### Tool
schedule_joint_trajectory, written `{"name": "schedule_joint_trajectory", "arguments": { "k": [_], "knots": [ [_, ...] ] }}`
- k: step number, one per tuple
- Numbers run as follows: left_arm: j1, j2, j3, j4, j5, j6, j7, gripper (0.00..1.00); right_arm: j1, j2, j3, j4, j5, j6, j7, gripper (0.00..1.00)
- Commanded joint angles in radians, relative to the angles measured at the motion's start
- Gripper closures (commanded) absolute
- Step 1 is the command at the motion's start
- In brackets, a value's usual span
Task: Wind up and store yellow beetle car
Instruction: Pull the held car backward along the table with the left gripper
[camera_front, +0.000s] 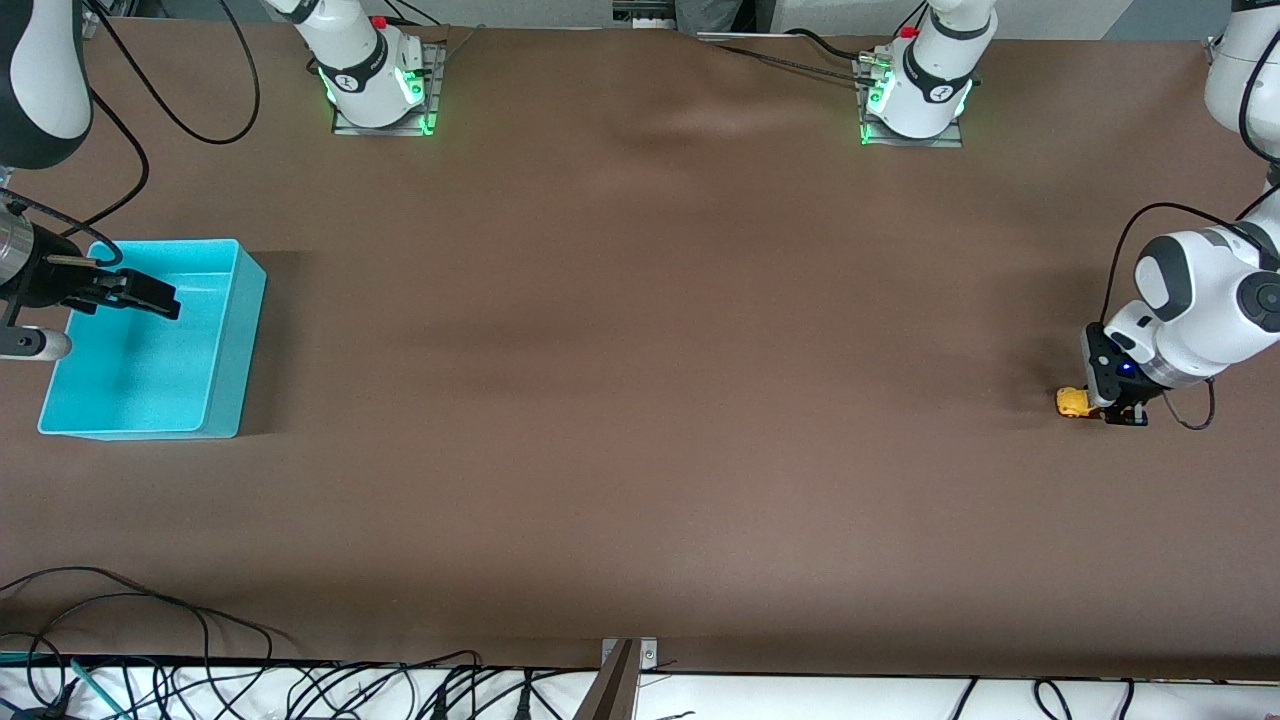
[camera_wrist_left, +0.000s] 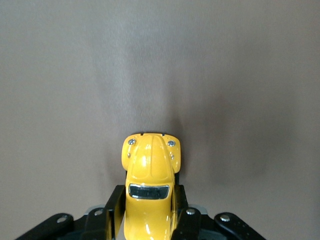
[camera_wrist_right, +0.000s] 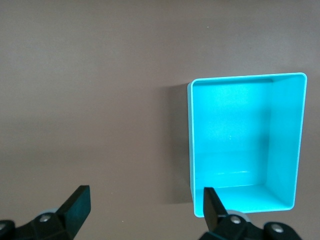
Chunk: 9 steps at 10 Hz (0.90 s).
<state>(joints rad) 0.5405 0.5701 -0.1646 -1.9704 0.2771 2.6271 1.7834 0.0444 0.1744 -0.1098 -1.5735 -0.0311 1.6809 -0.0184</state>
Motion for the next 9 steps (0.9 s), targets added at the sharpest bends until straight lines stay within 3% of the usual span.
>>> {"name": "schedule_joint_trajectory", "arguments": {
  "k": [1, 6, 8, 9],
  "knots": [
    [0.026, 0.067, -0.001, 0.035, 0.039, 0.007, 0.031, 0.85, 0.003, -0.016, -0.005, 0.001, -0.004, -0.023, -0.006, 0.00],
    [0.047, 0.067, -0.001, 0.041, 0.040, 0.007, 0.060, 0.85, 0.002, 0.013, -0.004, 0.001, -0.003, 0.015, 0.001, 0.00],
    [0.047, 0.067, -0.001, 0.047, 0.040, 0.007, 0.073, 0.85, 0.015, 0.080, 0.002, 0.001, 0.017, 0.060, 0.001, 0.00],
    [0.047, 0.065, -0.003, 0.048, 0.040, 0.007, 0.071, 0.78, 0.023, 0.080, 0.002, 0.001, 0.017, 0.075, -0.003, 0.00]
  ]
}}
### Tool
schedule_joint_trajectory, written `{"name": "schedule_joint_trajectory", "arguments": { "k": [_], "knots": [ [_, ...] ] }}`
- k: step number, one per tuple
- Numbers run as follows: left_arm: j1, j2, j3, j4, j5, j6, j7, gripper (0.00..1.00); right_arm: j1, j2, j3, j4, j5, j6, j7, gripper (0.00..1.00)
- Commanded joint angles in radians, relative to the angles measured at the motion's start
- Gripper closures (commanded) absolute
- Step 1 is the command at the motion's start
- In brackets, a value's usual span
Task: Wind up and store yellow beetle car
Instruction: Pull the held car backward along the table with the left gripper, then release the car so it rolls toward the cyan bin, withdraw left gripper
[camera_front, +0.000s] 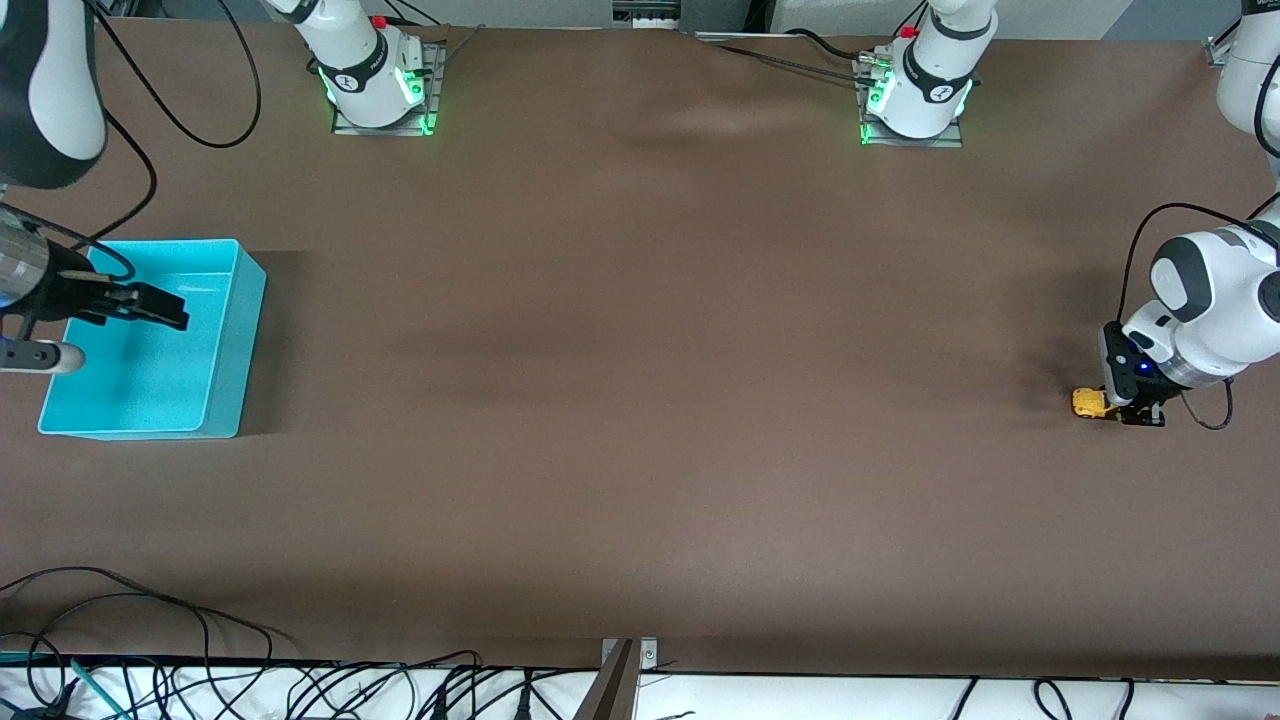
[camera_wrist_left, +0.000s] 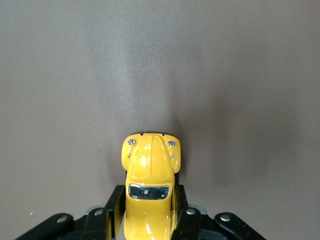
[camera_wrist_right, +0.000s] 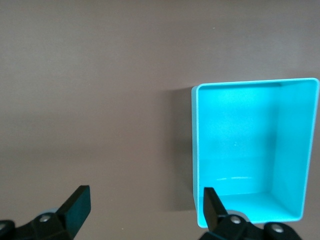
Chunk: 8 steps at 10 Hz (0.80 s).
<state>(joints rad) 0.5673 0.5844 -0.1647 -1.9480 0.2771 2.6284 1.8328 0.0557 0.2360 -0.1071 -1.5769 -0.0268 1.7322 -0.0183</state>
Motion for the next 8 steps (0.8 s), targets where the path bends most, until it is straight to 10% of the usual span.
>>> {"name": "schedule_joint_trajectory", "arguments": {
  "k": [1, 8],
  "knots": [
    [0.020, 0.046, -0.003, 0.026, 0.039, 0.005, 0.023, 0.01, 0.012, 0.014, 0.000, 0.008, 0.013, 0.026, -0.012, 0.00],
    [0.010, -0.074, -0.116, 0.196, 0.022, -0.439, -0.021, 0.00, 0.010, -0.024, 0.003, 0.008, 0.016, 0.021, -0.008, 0.00]
  ]
}}
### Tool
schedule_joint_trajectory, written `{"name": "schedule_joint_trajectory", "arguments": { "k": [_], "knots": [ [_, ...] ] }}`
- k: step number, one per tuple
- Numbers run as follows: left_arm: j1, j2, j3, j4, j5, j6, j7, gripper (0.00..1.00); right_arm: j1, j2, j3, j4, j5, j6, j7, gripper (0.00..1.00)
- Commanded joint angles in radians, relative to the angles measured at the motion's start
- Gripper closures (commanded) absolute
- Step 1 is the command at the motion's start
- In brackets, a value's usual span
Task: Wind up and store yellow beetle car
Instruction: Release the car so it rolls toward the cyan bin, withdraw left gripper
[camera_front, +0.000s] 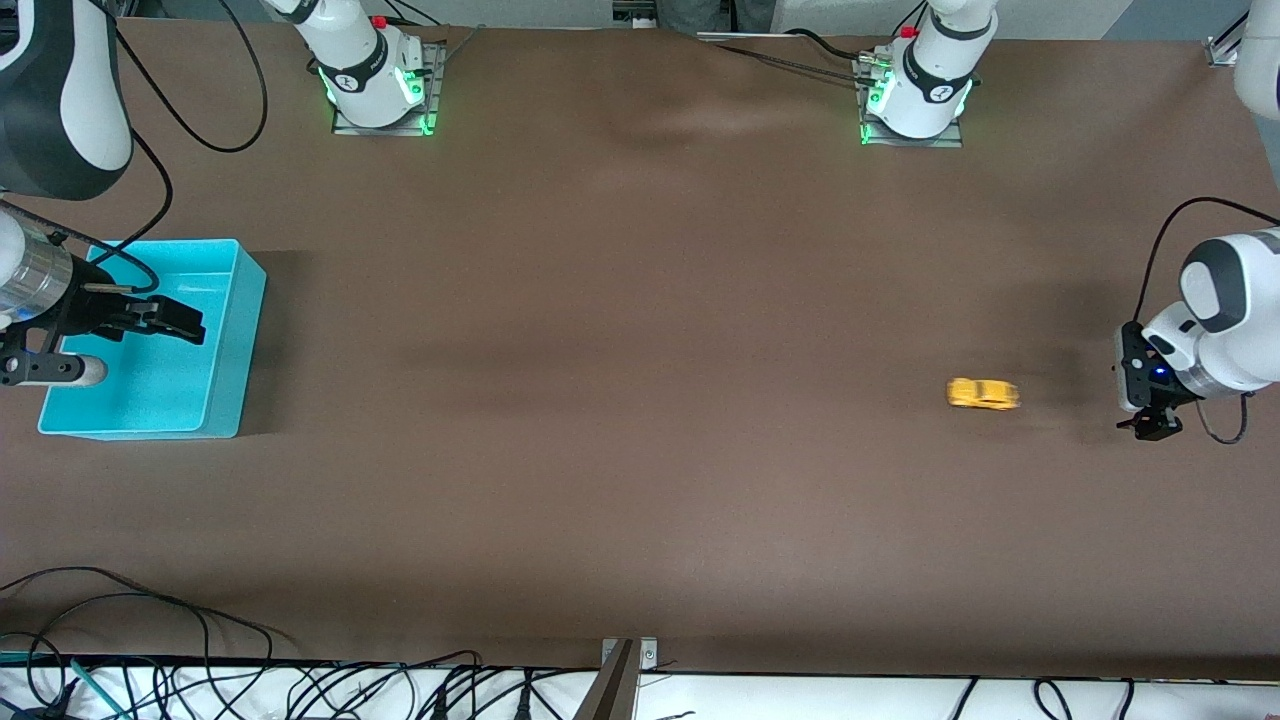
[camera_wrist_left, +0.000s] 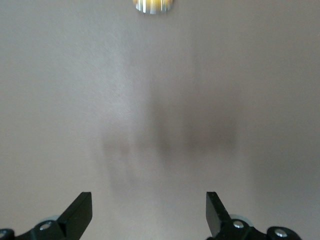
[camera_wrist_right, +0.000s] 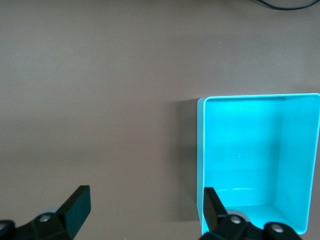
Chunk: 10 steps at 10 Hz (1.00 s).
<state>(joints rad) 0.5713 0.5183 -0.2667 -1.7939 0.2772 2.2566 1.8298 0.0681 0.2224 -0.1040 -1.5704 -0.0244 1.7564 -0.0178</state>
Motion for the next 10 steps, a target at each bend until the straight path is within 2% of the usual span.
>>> {"name": "schedule_joint_trajectory", "arguments": {
  "k": [1, 3, 5, 8, 10],
  "knots": [
    [0.004, -0.007, -0.019, 0.083, 0.008, -0.119, -0.021, 0.00, -0.002, -0.011, -0.002, 0.001, 0.015, -0.003, -0.011, 0.00],
    [0.006, -0.007, -0.029, 0.177, -0.045, -0.262, -0.055, 0.00, -0.002, -0.011, -0.002, 0.001, 0.015, -0.006, -0.013, 0.00],
    [0.006, -0.014, -0.051, 0.257, -0.050, -0.406, -0.142, 0.00, -0.002, -0.011, 0.000, 0.001, 0.014, -0.008, -0.022, 0.00],
    [0.006, -0.092, -0.109, 0.269, -0.058, -0.529, -0.340, 0.00, -0.002, -0.011, -0.002, 0.001, 0.014, -0.009, -0.036, 0.00],
    [0.006, -0.139, -0.129, 0.269, -0.105, -0.625, -0.488, 0.00, -0.002, -0.011, 0.001, -0.002, 0.014, -0.012, -0.075, 0.00]
  ]
}}
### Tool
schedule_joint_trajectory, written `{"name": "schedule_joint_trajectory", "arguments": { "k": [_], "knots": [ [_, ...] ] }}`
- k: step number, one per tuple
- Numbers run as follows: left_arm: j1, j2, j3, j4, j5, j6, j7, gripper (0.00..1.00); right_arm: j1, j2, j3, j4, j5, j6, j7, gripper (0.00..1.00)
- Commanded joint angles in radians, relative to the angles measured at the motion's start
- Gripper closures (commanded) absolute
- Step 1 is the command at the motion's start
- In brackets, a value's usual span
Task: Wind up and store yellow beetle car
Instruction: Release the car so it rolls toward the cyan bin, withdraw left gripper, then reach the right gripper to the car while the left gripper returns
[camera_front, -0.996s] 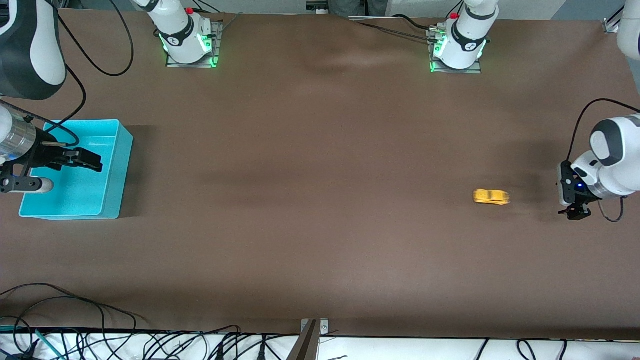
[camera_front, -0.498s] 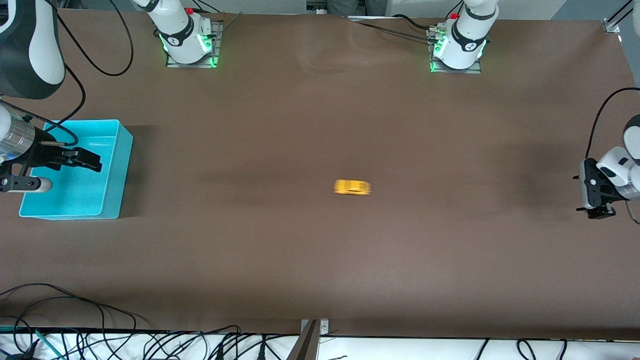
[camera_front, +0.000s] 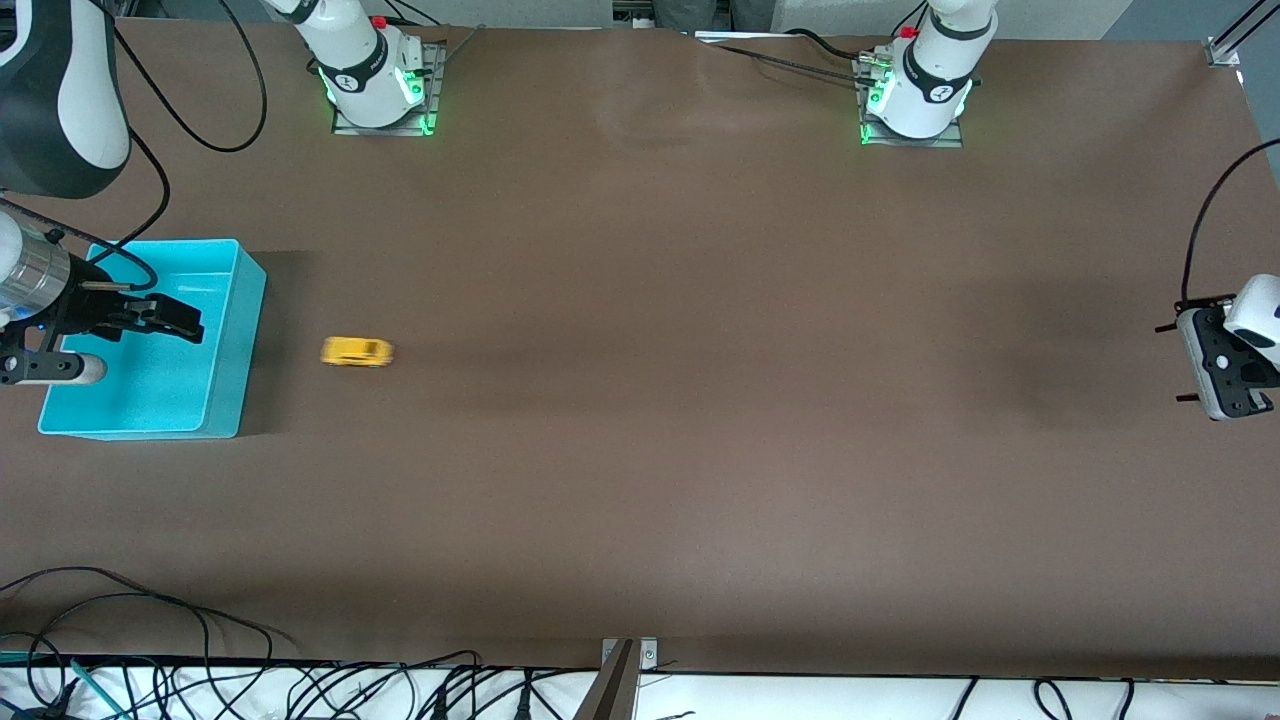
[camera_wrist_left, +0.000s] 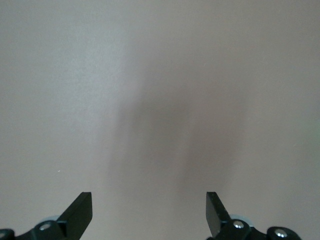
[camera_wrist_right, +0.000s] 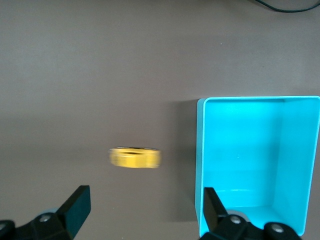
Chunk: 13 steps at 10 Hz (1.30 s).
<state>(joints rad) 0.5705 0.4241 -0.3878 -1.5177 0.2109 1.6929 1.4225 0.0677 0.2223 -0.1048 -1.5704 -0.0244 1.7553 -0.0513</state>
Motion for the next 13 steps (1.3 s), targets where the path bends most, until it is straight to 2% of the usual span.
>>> {"name": "schedule_joint_trajectory", "arguments": {
  "k": [1, 3, 8, 11, 13],
  "knots": [
    [0.006, -0.065, -0.009, -0.007, -0.073, -0.091, -0.140, 0.00, -0.002, -0.008, 0.002, -0.008, 0.014, -0.013, -0.118, 0.00],
    [0.005, -0.100, -0.026, -0.006, -0.129, -0.153, -0.277, 0.00, -0.002, 0.002, 0.004, -0.011, 0.014, -0.007, -0.268, 0.00],
    [0.006, -0.209, -0.235, 0.005, -0.131, -0.263, -0.868, 0.00, 0.000, -0.006, 0.007, -0.071, 0.014, 0.023, -0.839, 0.00],
    [0.006, -0.209, -0.333, 0.059, -0.131, -0.312, -1.136, 0.00, 0.000, -0.098, 0.005, -0.279, 0.009, 0.211, -1.112, 0.00],
    [0.006, -0.214, -0.356, 0.060, -0.133, -0.314, -1.238, 0.00, 0.000, -0.124, 0.005, -0.339, 0.008, 0.213, -1.244, 0.00]
  ]
}}
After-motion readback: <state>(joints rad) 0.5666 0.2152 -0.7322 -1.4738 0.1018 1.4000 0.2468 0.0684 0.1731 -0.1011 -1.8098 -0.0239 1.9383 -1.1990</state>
